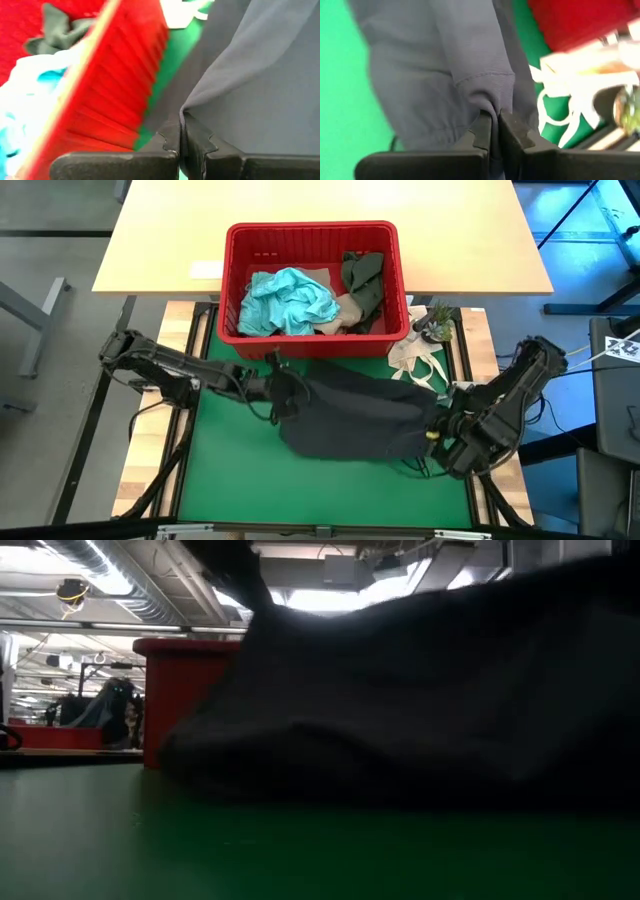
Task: Fold Laundry from Bin
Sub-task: Fold the black shorts from the red laundry bin
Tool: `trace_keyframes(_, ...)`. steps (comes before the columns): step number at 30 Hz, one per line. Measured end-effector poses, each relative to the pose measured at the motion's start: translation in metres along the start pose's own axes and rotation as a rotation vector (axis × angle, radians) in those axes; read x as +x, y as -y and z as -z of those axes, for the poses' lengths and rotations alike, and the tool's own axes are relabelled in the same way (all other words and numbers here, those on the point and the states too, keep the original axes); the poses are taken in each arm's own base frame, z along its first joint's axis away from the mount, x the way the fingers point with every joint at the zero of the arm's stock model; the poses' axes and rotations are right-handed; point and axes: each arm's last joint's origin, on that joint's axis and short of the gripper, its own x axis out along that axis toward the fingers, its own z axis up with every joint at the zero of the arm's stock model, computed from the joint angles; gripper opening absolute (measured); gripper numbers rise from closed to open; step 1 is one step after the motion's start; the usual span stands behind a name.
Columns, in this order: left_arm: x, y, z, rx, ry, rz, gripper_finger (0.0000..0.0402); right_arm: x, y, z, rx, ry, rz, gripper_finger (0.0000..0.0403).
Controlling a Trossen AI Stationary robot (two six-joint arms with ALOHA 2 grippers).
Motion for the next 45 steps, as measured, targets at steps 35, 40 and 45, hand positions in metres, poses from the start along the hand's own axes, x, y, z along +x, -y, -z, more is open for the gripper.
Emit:
trace_keyframes(35, 0.078, -0.045, 0.000, -0.071, -0.069, -0.057, 0.0020, 0.057, 0.038, 0.048, 0.124, 0.000, 0.173, 0.0019)
trace_keyframes(40, 0.078, -0.045, 0.000, -0.071, -0.070, -0.059, 0.0021, 0.057, 0.038, 0.048, 0.123, 0.000, 0.174, 0.0036)
trace_keyframes(45, 0.078, -0.045, 0.001, -0.070, -0.071, -0.067, 0.0038, 0.057, 0.039, 0.048, 0.119, -0.001, 0.179, 0.0106)
